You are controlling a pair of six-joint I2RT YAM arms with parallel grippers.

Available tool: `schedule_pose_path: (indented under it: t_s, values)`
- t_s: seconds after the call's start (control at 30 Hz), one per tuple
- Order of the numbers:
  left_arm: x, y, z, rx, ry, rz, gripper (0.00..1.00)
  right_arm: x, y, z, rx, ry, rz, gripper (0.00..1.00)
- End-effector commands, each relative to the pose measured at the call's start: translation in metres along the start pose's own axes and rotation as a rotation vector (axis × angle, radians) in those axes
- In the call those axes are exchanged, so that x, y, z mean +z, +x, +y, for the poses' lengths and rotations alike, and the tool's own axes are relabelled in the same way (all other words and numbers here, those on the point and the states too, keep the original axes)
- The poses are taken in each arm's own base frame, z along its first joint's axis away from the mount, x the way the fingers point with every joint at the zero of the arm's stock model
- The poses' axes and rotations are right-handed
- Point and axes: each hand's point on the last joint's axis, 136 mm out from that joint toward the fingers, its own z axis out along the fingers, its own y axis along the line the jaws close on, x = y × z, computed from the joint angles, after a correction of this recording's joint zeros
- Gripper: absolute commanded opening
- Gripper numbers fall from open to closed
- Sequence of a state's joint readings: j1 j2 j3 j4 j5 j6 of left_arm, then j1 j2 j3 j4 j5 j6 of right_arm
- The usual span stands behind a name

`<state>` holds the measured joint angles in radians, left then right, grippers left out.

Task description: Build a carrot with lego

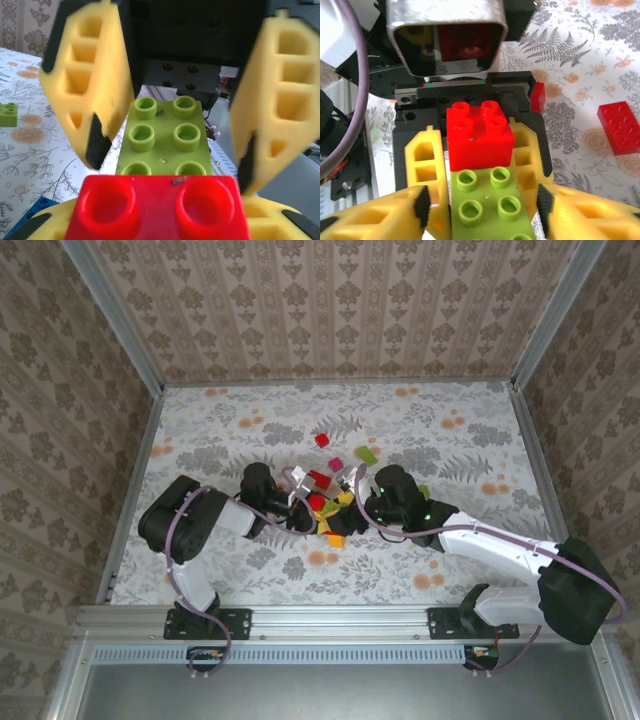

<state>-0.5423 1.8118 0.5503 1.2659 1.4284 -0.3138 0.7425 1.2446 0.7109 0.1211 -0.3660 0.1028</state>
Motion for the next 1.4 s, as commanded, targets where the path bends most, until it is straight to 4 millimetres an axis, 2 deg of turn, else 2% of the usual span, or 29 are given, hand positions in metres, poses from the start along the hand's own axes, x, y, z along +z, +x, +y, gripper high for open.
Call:
schedule_pose_path:
  t_s: [0.0, 0.2, 0.3, 0.4, 0.47, 0.53, 0.67, 0.8, 0.93, 1.07, 1.37]
  values:
    - [-0.001, 0.002, 0.009, 0.027, -0.016, -0.005, 0.39, -0.018, -0.027, 0.004, -0.038, 0.032, -0.042, 0.7]
    - [-0.006, 0.009, 0.022, 0.014, -0.085, -0.009, 0.35, -0.058, -0.061, 0.006, -0.094, 0.118, -0.105, 0.77]
    - [-0.006, 0.019, 0.03, 0.01, -0.159, 0.03, 0.34, -0.075, -0.071, -0.009, -0.068, 0.231, -0.105, 0.78]
    - [0.006, 0.042, 0.037, 0.018, -0.249, 0.201, 0.34, -0.085, -0.068, -0.043, 0.017, 0.415, -0.043, 0.79]
    - [0.018, 0.054, 0.039, 0.025, -0.271, 0.306, 0.34, -0.091, -0.06, -0.071, 0.081, 0.57, 0.025, 0.77]
    - [0.018, 0.057, 0.038, 0.021, -0.268, 0.312, 0.33, -0.096, -0.051, -0.091, 0.121, 0.689, 0.083, 0.77]
    - [0.016, 0.06, 0.041, 0.05, -0.314, 0.32, 0.33, -0.101, -0.03, -0.123, 0.283, 0.794, 0.156, 0.76]
    - [0.01, 0.066, 0.045, 0.111, -0.409, 0.337, 0.35, -0.101, -0.014, -0.14, 0.388, 0.799, 0.195, 0.76]
    - [0.004, 0.062, 0.045, 0.187, -0.486, 0.317, 0.36, -0.095, -0.006, -0.144, 0.409, 0.78, 0.221, 0.75]
    - [-0.003, 0.055, 0.043, 0.252, -0.542, 0.291, 0.43, -0.086, 0.001, -0.146, 0.419, 0.758, 0.232, 0.75]
    - [0.0, 0.054, 0.039, 0.261, -0.515, 0.273, 0.57, -0.076, 0.011, -0.151, 0.426, 0.747, 0.26, 0.74]
